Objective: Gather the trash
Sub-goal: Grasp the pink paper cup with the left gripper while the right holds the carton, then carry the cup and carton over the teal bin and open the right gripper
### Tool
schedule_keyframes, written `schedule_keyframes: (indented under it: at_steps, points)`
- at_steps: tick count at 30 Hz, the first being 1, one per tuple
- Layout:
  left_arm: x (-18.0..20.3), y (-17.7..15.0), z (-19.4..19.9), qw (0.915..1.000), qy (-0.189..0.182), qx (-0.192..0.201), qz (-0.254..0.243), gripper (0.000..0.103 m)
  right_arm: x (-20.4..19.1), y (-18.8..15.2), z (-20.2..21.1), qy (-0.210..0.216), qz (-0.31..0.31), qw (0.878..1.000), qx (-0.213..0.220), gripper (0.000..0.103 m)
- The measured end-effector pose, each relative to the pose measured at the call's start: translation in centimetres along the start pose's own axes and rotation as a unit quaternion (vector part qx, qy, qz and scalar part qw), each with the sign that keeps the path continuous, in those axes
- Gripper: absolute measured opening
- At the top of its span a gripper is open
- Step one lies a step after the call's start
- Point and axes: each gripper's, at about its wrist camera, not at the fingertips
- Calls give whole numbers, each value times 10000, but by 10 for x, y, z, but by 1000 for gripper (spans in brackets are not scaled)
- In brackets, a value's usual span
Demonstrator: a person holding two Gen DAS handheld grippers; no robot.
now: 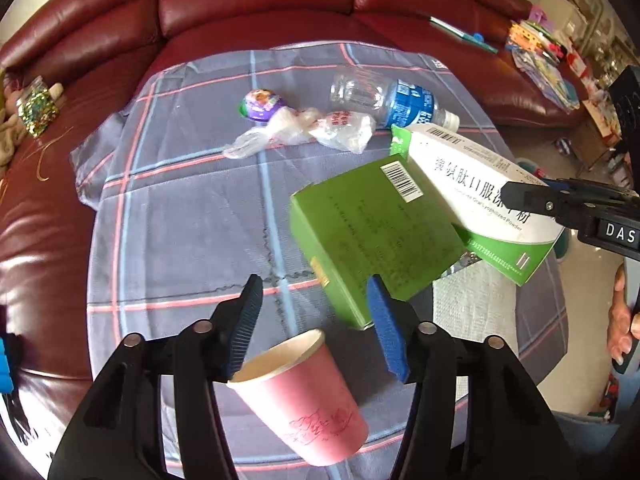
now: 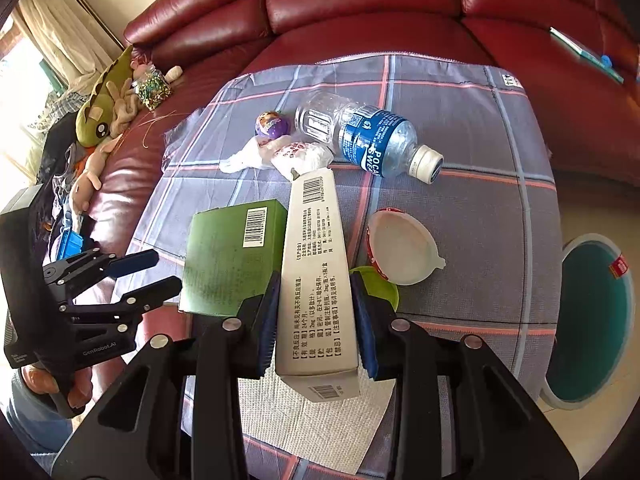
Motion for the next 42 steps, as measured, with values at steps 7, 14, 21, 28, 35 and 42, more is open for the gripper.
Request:
schedule_keyframes:
  at_steps: [7,14,21,28,35,42]
  points:
    - [-17,-48,-5,9984,157,-223,488,87,-18,-6,12,-146,200,9996,133,32]
    - [-18,-60,-32,9960,-127,-413,779,69,-16,-7,24,-285,225,9991,202,32]
    - [-12,-35,3,9972,166,165,703,66,3,-3,41,-315,69,9987,394,32]
    - [31,10,38,9974,94,676,230,67,33,-2,79,-410,-122,9963,742,32]
    - [121,51,42,9937,-394,861,-604,67,104,-23,129,-766,-651,9891,1077,32]
    - [219,72,16,9836,-974,718,-1340,67,199,-69,159,-1301,-1486,9749,1027,32]
Point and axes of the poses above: each gripper's, at about its wrist camera, not at the fingertips, and z roughly against the way its jaws point, x to its right, y to its top, and after that the axes turned 2 degrees about -x, right-handed
